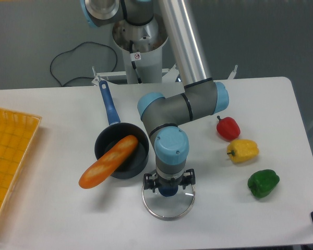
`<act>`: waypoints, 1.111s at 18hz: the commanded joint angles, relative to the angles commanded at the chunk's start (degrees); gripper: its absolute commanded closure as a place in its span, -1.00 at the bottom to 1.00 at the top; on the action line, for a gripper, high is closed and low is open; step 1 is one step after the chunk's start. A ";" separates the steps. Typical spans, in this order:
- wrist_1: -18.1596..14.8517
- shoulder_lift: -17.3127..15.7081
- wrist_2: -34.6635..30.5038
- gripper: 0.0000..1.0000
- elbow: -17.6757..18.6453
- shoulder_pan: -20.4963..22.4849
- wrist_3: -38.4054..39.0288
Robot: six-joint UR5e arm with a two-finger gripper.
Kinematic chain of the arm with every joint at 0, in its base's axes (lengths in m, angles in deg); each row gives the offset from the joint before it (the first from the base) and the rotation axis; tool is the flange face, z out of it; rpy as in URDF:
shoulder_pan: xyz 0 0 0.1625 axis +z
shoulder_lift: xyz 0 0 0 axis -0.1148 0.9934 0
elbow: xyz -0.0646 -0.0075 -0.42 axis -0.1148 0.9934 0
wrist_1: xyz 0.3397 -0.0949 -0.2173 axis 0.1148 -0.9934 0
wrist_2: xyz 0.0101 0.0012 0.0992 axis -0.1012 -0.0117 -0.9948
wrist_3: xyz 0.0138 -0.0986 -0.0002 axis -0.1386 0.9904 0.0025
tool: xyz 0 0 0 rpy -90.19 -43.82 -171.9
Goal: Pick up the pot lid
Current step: 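Close the gripper around the blue knob of the glass lid, then lift the glass lid up off the table by its knob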
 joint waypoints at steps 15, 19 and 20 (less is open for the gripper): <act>0.00 -0.52 -0.09 0.30 0.00 0.00 -0.44; 0.00 -1.58 -0.17 0.33 0.00 0.09 -0.70; -0.09 -2.10 -0.18 0.33 -0.17 0.09 -0.70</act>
